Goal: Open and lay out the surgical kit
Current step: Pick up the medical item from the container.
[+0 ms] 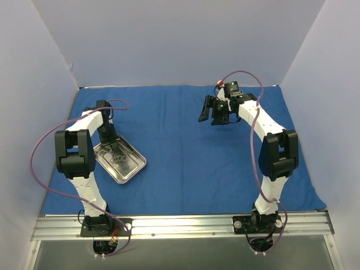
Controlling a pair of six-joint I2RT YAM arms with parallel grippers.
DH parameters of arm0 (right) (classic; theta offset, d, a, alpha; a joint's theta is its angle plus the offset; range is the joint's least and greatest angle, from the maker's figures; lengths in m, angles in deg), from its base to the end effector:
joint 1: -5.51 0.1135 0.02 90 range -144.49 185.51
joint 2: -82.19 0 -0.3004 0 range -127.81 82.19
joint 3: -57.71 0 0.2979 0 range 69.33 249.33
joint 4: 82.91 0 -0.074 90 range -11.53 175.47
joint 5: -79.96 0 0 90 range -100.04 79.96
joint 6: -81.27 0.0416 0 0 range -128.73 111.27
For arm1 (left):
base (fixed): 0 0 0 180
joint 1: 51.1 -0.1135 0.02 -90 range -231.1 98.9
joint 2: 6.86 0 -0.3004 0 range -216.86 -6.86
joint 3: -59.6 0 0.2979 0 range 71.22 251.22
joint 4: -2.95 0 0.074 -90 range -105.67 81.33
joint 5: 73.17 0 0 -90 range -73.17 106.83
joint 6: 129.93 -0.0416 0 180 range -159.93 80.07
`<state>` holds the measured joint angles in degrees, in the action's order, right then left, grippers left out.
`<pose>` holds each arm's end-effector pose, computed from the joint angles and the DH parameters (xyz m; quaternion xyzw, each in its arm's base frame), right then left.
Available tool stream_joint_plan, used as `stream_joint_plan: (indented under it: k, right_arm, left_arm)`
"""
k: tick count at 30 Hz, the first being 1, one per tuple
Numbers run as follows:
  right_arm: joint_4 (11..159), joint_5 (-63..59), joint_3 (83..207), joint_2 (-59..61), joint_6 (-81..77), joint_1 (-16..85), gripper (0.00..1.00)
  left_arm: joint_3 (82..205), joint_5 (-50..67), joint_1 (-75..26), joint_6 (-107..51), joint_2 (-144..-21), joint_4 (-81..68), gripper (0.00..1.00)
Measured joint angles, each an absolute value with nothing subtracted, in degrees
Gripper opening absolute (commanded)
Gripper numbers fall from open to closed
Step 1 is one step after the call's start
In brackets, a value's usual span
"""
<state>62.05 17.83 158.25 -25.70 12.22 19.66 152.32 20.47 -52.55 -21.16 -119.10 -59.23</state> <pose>0.4699 0.1385 0.2866 -0.0444 0.8922 0.3282 0.3071 0.4309 0.0136 0.1777 -0.1773 0.9810 0.0204 0.0763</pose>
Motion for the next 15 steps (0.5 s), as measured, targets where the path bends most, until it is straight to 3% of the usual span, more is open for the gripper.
stream_joint_plan:
  k: [8,15]
  right_arm:
    - [61.2,17.8,163.6,-29.0,11.8,22.4,0.7]
    - [63.3,24.9,167.5,-32.2,10.7,26.8,0.73]
  left_arm:
    - [152.7,17.2,-52.6,-21.2,-110.0,-62.8,0.02]
    - [149.5,0.7,-52.5,-22.0,-101.4,-59.8,0.02]
